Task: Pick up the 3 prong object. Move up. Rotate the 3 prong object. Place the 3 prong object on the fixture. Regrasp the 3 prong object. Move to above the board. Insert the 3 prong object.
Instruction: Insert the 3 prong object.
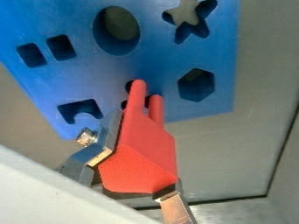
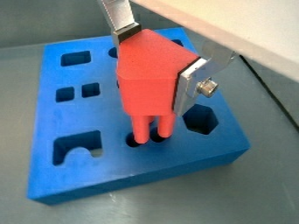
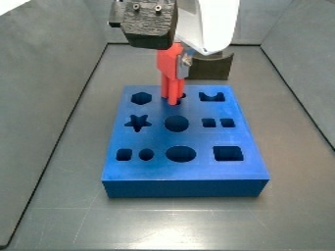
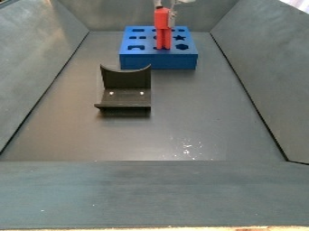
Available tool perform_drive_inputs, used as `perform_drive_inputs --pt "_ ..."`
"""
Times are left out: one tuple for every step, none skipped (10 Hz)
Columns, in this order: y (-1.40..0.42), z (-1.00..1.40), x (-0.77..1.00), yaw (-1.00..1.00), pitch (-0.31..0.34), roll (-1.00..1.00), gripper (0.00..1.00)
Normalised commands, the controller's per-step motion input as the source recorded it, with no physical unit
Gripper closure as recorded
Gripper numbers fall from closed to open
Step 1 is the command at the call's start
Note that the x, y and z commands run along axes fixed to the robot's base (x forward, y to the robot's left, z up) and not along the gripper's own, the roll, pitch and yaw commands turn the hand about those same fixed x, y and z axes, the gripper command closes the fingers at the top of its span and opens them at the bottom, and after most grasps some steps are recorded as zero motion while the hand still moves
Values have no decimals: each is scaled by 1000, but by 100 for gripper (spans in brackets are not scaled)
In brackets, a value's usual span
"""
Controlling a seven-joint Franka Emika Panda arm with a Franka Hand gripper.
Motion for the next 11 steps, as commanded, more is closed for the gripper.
perform_drive_inputs --pt "0 0 0 0 0 6 100" --pt "0 -120 86 0 0 97 100" --pt "43 -180 63 11 0 106 100" --pt "6 -169 89 66 0 94 100" --pt "0 -17 83 0 0 57 100" --pt "-34 -34 0 0 0 -37 100" --pt "-69 -146 166 -40 0 0 100" --pt "-80 -231 217 0 0 0 100" --pt "0 0 57 -46 23 0 100" --pt "0 0 0 0 0 6 100" --pt "0 -294 0 0 -14 0 100"
